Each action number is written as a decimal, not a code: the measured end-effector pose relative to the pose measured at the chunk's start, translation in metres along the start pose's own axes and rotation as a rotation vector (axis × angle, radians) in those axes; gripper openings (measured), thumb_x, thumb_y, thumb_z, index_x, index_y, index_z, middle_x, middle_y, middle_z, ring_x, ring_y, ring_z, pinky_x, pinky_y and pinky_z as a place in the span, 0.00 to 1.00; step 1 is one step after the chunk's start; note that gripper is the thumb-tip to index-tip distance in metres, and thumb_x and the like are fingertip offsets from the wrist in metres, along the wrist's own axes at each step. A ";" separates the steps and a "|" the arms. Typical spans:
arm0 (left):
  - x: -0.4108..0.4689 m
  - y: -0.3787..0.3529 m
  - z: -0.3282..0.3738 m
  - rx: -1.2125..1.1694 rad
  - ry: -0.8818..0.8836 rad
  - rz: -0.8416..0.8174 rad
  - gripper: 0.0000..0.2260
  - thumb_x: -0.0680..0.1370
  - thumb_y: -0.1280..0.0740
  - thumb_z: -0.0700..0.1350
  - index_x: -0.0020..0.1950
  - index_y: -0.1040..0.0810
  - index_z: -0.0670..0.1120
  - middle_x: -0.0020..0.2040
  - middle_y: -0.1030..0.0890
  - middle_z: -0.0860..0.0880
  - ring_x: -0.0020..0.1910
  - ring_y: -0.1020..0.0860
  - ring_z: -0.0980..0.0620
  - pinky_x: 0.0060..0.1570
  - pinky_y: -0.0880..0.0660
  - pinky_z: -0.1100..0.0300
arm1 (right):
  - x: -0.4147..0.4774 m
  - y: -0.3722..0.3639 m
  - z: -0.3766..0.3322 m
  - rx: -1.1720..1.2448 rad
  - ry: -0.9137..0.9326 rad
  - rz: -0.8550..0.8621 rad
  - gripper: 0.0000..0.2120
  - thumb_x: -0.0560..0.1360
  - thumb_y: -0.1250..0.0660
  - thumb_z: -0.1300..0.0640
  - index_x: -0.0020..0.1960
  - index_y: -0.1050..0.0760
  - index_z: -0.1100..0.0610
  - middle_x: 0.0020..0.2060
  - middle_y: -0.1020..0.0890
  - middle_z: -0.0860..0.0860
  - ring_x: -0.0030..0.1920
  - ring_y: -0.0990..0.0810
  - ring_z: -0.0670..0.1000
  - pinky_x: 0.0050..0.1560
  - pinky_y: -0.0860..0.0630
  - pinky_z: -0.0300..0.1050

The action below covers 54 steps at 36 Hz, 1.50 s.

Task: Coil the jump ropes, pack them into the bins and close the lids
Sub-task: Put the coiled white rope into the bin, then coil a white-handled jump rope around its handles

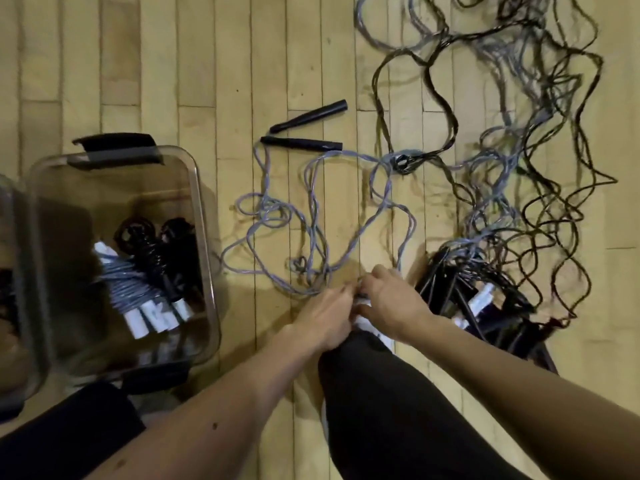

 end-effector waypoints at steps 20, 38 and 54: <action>-0.130 0.174 0.115 0.025 -0.091 0.349 0.09 0.82 0.35 0.52 0.43 0.24 0.52 0.39 0.21 0.50 0.39 0.22 0.51 0.39 0.27 0.54 | -0.166 0.217 -0.039 0.130 0.184 0.324 0.11 0.85 0.42 0.49 0.56 0.25 0.55 0.41 0.21 0.50 0.39 0.26 0.50 0.38 0.32 0.46; -0.425 0.279 0.241 -0.701 -0.303 0.520 0.15 0.84 0.41 0.53 0.41 0.32 0.46 0.28 0.39 0.51 0.24 0.39 0.54 0.24 0.36 0.62 | -0.521 0.406 -0.037 0.401 0.151 1.285 0.05 0.84 0.39 0.54 0.53 0.25 0.51 0.34 0.27 0.49 0.34 0.30 0.52 0.35 0.38 0.46; -0.496 0.195 0.308 -0.709 -0.599 0.282 0.52 0.53 0.33 0.80 0.74 0.32 0.58 0.72 0.27 0.54 0.71 0.29 0.54 0.70 0.31 0.52 | -0.584 0.367 -0.151 1.343 0.608 0.654 0.04 0.84 0.39 0.60 0.51 0.29 0.59 0.30 0.28 0.50 0.27 0.32 0.46 0.25 0.31 0.39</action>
Point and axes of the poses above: each hand's wrist, its own x-axis towards the middle knuckle, its own y-axis out of the back of the hand, z = x × y, the point moved 7 cm from there along x, towards the middle knuckle
